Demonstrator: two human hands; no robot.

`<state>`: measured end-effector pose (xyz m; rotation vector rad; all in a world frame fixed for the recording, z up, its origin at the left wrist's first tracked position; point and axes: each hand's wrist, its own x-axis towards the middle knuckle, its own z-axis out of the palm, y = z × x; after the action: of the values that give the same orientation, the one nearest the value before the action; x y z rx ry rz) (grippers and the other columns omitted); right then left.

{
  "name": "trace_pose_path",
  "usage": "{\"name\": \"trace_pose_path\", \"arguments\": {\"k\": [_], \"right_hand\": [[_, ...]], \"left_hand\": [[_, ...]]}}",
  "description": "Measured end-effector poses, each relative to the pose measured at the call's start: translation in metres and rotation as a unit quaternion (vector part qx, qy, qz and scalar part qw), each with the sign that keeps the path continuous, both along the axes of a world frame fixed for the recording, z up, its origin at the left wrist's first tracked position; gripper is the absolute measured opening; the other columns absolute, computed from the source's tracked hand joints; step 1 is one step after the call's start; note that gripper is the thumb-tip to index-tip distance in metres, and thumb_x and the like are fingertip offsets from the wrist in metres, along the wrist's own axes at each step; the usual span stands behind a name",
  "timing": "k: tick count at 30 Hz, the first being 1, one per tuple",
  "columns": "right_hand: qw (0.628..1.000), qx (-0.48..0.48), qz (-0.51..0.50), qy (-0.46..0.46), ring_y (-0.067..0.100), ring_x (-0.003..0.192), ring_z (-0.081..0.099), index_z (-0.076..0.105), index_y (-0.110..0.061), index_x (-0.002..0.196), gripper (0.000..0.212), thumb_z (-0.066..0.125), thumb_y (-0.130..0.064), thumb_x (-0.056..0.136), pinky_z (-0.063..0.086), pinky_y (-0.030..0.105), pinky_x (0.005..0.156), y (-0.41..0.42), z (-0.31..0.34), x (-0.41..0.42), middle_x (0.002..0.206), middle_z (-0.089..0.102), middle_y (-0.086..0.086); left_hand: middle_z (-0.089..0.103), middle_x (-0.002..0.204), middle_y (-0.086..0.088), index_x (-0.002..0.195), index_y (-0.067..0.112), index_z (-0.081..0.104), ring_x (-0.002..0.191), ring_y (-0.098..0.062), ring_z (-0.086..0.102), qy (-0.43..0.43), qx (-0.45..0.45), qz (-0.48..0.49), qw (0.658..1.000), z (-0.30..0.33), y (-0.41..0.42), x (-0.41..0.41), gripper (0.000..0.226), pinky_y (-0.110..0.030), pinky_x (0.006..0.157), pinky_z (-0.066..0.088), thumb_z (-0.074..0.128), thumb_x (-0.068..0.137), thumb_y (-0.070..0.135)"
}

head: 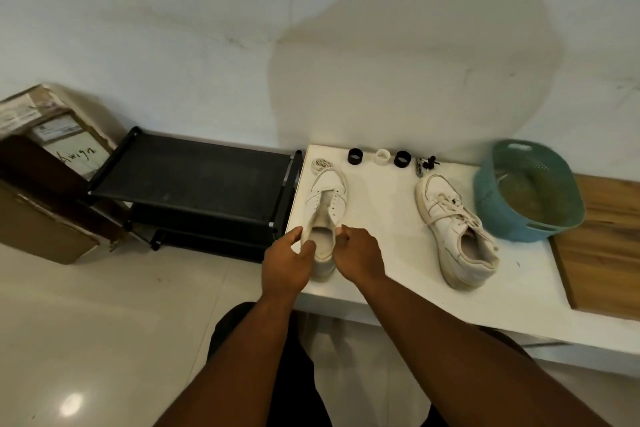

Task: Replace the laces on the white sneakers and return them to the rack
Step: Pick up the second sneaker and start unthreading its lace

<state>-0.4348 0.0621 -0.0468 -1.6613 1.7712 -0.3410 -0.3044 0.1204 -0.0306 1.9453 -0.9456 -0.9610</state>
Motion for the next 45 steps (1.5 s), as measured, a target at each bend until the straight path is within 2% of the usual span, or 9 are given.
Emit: {"name": "trace_pose_path", "arguments": {"k": [5,9,11,13,18,21,25,32,45], "right_hand": [[0.999,-0.005,0.018,-0.051,0.024,0.117,0.063,0.066,-0.017,0.128,0.042,0.039,-0.04,0.106,0.045,0.03,0.094,0.002,0.013,-0.01,0.126,0.069,0.003],[0.968,-0.199,-0.06,-0.138,0.0,0.086,0.065,0.069,-0.018,0.126,0.033,0.058,-0.037,0.1,0.049,0.016,0.08,0.004,0.056,-0.07,0.106,0.072,-0.007],[0.94,-0.296,-0.101,-0.138,0.001,0.081,0.065,0.074,-0.016,0.113,0.027,0.062,-0.034,0.097,0.05,0.015,0.074,-0.003,0.068,-0.114,0.1,0.072,-0.009],[0.919,-0.328,-0.172,-0.137,0.007,0.085,0.066,0.074,-0.014,0.106,0.024,0.063,-0.031,0.094,0.051,0.019,0.075,-0.013,0.07,-0.164,0.099,0.072,-0.006],[0.918,-0.228,-0.3,-0.127,0.013,0.098,0.065,0.071,-0.022,0.11,0.018,0.067,-0.027,0.093,0.053,0.025,0.081,-0.012,0.041,-0.233,0.107,0.071,-0.007],[0.947,-0.097,-0.28,-0.127,0.012,0.111,0.061,0.063,-0.024,0.131,0.04,0.07,-0.024,0.092,0.053,0.032,0.094,-0.015,0.019,-0.253,0.127,0.065,-0.007],[0.955,0.028,-0.227,-0.188,0.016,0.12,0.06,0.052,-0.028,0.144,0.057,0.073,-0.03,0.09,0.05,0.04,0.106,-0.027,0.013,-0.265,0.137,0.061,-0.004],[0.977,0.052,-0.175,-0.112,0.024,0.115,0.061,0.048,-0.029,0.143,0.07,0.077,-0.034,0.08,0.049,0.033,0.092,-0.015,0.017,-0.248,0.132,0.062,0.0],[0.992,0.085,-0.061,-0.07,0.015,0.086,0.064,0.046,-0.034,0.129,0.059,0.078,-0.042,0.08,0.051,0.029,0.073,0.028,0.025,-0.183,0.101,0.066,-0.004]], "left_hand": [[0.068,0.113,0.01,0.13,0.024,0.067,0.11,-0.018,0.067,-0.047,-0.016,0.021,0.999,0.0,-0.004,0.006,0.037,-0.032,0.087,0.054,0.067,0.094,0.034],[0.067,0.118,0.006,0.124,0.018,0.068,0.11,-0.013,0.057,-0.233,-0.194,-0.028,0.953,0.017,-0.014,-0.022,0.036,-0.028,0.097,0.045,0.068,0.093,0.036],[0.065,0.118,0.012,0.12,0.019,0.071,0.111,-0.005,0.051,-0.229,-0.243,-0.073,0.94,0.025,-0.021,-0.051,0.036,-0.013,0.097,0.036,0.068,0.091,0.041],[0.067,0.115,0.016,0.113,0.023,0.074,0.11,-0.002,0.055,-0.183,-0.25,-0.139,0.941,0.021,-0.028,-0.086,0.032,-0.018,0.098,0.041,0.07,0.09,0.044],[0.062,0.122,0.024,0.123,0.04,0.067,0.099,-0.001,0.062,-0.061,-0.048,-0.297,0.952,0.02,-0.05,-0.159,0.044,-0.011,0.076,0.044,0.074,0.084,0.058],[0.06,0.133,0.02,0.134,0.041,0.056,0.102,-0.006,0.065,-0.052,0.024,-0.353,0.934,0.014,-0.073,-0.197,0.061,-0.017,0.083,0.048,0.074,0.08,0.066],[0.062,0.123,0.015,0.133,0.033,0.051,0.11,-0.008,0.061,-0.079,0.014,-0.28,0.957,0.01,-0.093,-0.229,0.066,-0.028,0.089,0.05,0.077,0.08,0.061],[0.062,0.129,0.005,0.142,0.032,0.047,0.115,-0.015,0.06,-0.145,0.003,-0.336,0.931,0.004,-0.096,-0.22,0.066,-0.034,0.091,0.052,0.073,0.082,0.029],[0.066,0.116,0.009,0.137,0.039,0.044,0.107,-0.012,0.064,-0.12,0.052,-0.333,0.934,0.011,-0.034,-0.126,0.066,-0.037,0.091,0.055,0.08,0.082,0.043]]}}
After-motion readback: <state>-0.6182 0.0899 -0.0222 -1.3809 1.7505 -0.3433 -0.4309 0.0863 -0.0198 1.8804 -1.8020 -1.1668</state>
